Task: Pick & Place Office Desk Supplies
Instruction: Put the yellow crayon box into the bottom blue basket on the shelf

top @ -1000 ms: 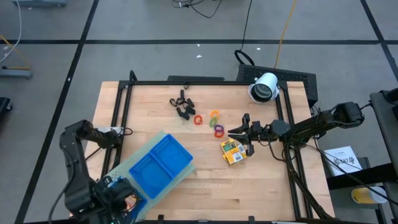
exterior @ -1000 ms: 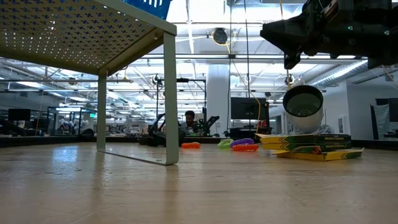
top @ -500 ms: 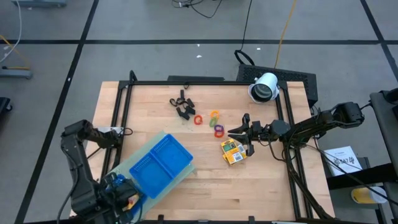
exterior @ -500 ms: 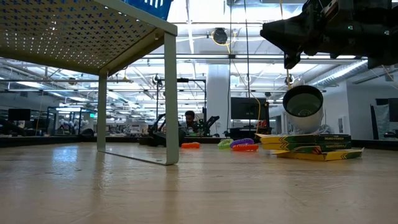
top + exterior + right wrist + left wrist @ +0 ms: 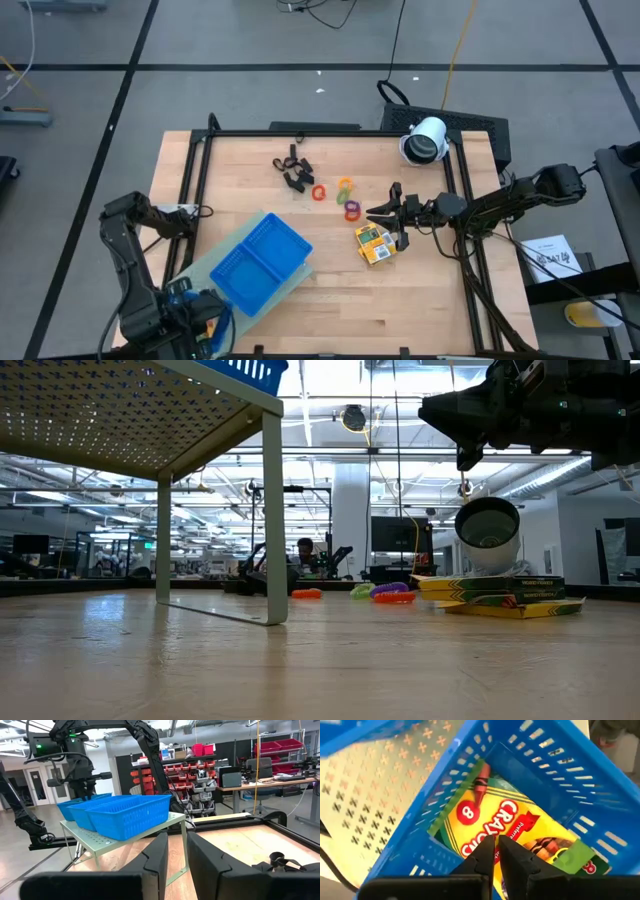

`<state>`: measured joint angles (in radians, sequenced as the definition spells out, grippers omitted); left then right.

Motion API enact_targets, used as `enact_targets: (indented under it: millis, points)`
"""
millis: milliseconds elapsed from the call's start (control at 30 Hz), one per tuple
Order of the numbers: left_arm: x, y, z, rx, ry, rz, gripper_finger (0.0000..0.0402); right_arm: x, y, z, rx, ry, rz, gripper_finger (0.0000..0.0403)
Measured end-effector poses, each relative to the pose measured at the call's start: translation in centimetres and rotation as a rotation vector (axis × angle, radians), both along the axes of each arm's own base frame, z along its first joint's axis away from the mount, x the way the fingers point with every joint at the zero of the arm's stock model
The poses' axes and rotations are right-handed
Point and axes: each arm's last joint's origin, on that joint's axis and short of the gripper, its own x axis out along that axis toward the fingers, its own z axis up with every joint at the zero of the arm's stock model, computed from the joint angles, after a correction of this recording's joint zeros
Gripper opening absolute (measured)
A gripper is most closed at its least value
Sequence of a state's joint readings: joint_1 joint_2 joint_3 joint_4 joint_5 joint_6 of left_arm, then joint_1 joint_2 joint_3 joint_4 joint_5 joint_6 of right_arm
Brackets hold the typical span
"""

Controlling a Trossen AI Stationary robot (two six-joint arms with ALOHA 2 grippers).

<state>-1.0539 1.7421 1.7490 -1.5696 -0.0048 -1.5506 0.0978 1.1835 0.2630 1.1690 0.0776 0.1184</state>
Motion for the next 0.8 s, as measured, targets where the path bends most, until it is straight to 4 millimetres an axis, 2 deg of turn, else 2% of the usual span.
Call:
enact_targets:
  millis: [133, 233, 400, 700, 800]
  points:
    - [-0.5, 0.9, 1.3, -0.003, -0.088, 0.102, 0.0006, 0.0, 0.0, 0.0, 0.0, 0.0, 0.0, 0.0059]
    - [-0.7, 1.4, 1.9, -0.01, -0.13, 0.154, 0.001, 0.0, 0.0, 0.0, 0.0, 0.0, 0.0, 0.0059]
    - [-1.0, 1.3, 1.9, -0.059, -0.036, 0.17, 0.0004, 0.0, 0.0, 0.0, 0.0, 0.001, 0.0, 0.0059]
    - [-2.1, 0.9, 2.1, -0.051, -0.073, 0.125, 0.001, 0.0, 0.0, -0.1, -0.001, 0.006, 0.0, 0.0059]
    - [-2.5, 0.7, 2.1, -0.068, -0.034, 0.176, 0.0018, 0.0, 0.0, -0.1, -0.001, 0.007, 0.0, 0.0059]
